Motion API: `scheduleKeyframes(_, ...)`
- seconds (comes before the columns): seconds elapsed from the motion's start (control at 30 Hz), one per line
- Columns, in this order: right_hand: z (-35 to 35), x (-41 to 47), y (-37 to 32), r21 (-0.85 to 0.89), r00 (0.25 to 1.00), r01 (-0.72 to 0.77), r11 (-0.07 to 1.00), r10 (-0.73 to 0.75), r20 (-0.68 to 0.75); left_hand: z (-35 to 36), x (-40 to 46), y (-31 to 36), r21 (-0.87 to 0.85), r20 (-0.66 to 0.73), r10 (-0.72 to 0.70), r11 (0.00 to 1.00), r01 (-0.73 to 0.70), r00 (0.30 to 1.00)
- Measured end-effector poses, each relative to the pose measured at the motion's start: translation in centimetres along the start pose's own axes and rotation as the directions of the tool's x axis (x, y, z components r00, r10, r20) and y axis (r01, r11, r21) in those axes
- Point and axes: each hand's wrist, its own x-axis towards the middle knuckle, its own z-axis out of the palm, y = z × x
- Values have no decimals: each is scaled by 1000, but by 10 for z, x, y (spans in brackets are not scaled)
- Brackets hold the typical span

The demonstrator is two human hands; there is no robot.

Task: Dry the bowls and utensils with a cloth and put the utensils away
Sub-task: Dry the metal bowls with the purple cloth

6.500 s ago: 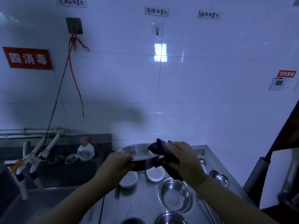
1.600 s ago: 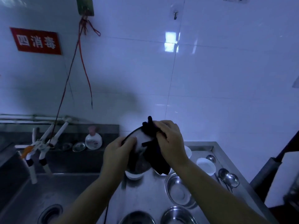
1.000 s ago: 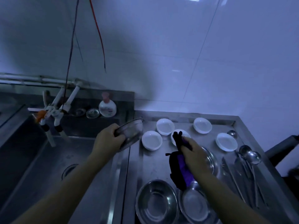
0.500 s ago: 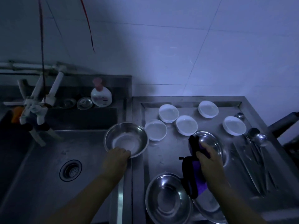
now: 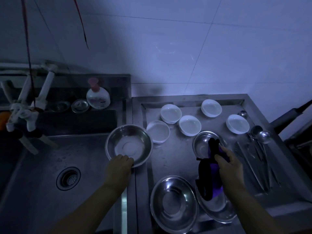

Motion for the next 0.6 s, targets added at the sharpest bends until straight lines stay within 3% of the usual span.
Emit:
scheduleKeyframes(0.1,-14,2,1,10,999,-1,1000,2,-54,3,-3,1,8,-23,0,1000,0,1000)
scheduleKeyframes(0.2,-35,2,2,13,993,6,1000,-5,-119,7,-10,8,-22,-148,-3,1000,0,989)
scheduleKeyframes(0.33,-75,4,8,-9,970,14,1000,-16,-242,5,-15,39,-77,-268,132,985,-157,954)
scheduleKeyframes(0.47,-122,6,21,-49,934,14,999,-30,-356,8,-14,84,-116,-218,209,964,-238,953)
scheduleKeyframes(0.6,-161,5,38,-15,920,-16,1000,9,-391,15,-9,134,-145,-27,261,954,-263,965)
